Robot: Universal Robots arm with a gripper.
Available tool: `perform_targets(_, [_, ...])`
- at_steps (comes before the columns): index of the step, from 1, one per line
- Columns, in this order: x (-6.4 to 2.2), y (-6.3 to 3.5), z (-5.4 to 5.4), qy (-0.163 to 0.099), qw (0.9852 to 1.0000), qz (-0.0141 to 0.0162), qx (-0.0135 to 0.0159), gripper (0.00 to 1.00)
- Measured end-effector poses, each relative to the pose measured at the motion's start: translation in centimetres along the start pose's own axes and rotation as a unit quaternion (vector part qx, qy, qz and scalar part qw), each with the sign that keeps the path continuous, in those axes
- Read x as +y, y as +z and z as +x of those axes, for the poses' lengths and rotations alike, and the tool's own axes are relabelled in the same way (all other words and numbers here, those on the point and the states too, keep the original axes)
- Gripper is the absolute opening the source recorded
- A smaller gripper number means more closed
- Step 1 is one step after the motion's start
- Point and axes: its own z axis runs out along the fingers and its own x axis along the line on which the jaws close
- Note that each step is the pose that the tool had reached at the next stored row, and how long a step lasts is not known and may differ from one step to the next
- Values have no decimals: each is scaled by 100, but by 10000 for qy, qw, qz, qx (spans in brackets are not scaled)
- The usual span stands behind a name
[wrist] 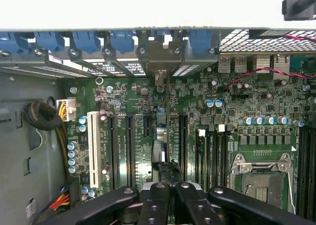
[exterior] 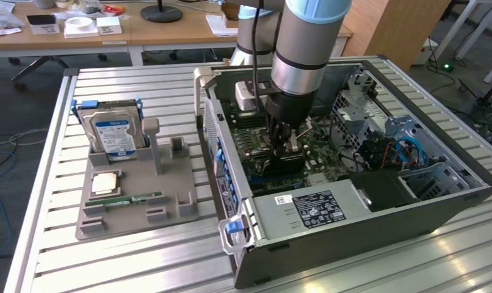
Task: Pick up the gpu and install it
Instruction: 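Press down on the gpu until it lock into place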
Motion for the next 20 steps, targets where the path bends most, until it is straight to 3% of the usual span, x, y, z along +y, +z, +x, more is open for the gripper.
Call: perform_targets(20, [0, -2, -1, 0, 10000, 1, -3, 11])
